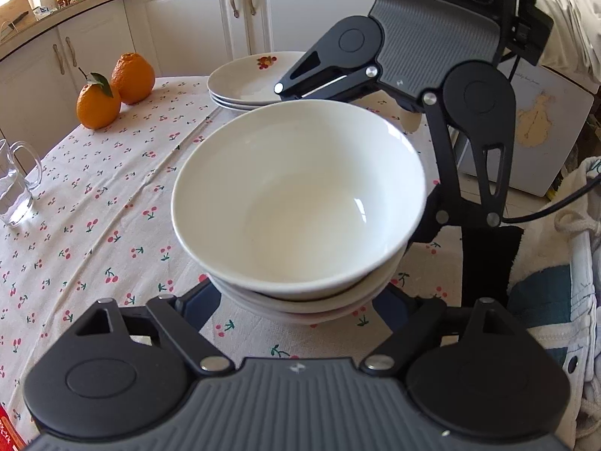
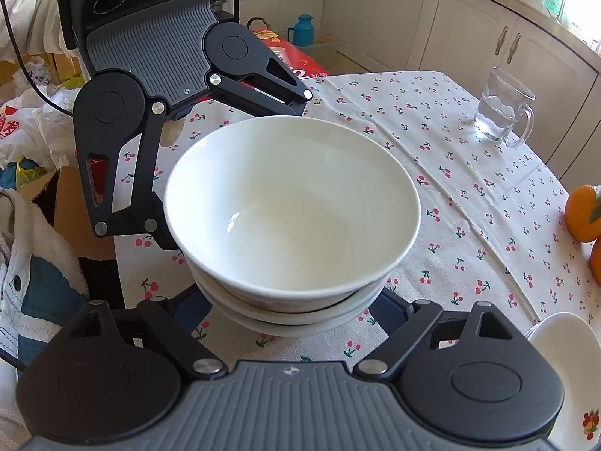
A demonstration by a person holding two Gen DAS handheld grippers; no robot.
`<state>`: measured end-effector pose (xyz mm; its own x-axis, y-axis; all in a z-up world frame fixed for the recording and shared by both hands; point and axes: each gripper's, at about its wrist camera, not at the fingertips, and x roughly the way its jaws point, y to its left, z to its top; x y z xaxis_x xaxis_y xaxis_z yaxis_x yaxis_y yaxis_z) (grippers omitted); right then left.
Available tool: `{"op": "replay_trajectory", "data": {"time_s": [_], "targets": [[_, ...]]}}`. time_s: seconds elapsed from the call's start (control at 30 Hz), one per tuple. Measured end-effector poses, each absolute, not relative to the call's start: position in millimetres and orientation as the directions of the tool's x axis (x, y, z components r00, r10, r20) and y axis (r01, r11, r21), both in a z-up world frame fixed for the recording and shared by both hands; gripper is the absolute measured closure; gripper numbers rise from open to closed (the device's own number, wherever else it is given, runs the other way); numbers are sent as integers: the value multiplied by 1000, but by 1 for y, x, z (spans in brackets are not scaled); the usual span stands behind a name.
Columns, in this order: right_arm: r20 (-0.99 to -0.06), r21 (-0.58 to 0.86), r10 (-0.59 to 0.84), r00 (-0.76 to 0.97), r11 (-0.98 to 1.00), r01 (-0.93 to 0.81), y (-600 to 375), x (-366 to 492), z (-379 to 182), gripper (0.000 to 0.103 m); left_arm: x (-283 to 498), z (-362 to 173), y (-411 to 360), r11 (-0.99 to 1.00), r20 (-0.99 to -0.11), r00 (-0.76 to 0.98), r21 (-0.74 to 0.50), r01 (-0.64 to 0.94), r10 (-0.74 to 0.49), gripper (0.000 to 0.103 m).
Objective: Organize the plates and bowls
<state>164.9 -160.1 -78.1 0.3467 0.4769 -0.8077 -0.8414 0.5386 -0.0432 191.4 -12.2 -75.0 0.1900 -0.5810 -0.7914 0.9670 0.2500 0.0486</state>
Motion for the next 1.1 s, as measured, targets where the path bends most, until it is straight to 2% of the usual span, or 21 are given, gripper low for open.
{"op": "replay_trajectory", "data": {"time_s": [0.13, 0.67, 1.1], "targets": [[-809, -28, 484, 333, 534, -845, -160, 166, -79, 12, 195, -76, -11, 236, -792, 162, 23, 971, -589, 20], [-812, 5, 496, 309, 535, -845, -163, 173, -78, 13, 194, -74, -13, 243, -796, 160, 16, 970, -584, 20], [-793, -6, 504, 342, 555, -832, -205, 173, -53, 13, 201, -44, -58, 224, -776, 166, 33, 974, -609, 21]]}}
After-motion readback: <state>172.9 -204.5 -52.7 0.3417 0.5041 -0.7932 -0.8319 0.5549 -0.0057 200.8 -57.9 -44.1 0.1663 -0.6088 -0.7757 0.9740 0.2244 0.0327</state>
